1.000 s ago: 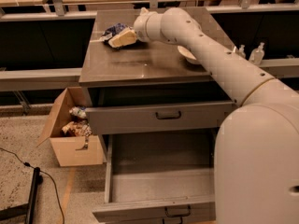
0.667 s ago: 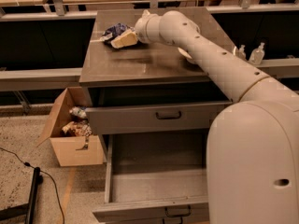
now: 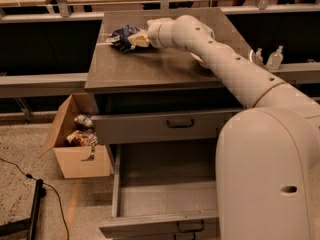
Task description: Place blue chip bag into middle drawer
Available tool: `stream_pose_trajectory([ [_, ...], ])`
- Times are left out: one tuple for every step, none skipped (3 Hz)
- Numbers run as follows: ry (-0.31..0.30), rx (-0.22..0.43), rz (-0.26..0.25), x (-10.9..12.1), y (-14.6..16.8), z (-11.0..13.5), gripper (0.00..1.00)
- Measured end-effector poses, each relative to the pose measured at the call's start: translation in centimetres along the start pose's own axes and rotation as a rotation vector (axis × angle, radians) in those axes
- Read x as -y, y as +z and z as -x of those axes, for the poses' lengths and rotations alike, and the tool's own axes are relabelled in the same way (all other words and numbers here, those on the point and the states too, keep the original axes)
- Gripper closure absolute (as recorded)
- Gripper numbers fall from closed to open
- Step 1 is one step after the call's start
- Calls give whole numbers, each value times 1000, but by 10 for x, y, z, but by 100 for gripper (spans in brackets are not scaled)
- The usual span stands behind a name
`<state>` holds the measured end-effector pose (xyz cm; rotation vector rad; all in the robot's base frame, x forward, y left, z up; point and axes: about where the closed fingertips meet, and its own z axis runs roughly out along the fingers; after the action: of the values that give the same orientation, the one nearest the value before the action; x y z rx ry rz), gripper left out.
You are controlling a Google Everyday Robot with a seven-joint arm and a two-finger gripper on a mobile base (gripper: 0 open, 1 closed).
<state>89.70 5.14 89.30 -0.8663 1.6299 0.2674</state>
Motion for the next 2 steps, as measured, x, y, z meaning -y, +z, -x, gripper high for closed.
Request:
stream_pose_trajectory([
  [9, -3, 3, 2, -1, -6, 62],
  [17, -5, 0, 6, -3, -9, 86],
])
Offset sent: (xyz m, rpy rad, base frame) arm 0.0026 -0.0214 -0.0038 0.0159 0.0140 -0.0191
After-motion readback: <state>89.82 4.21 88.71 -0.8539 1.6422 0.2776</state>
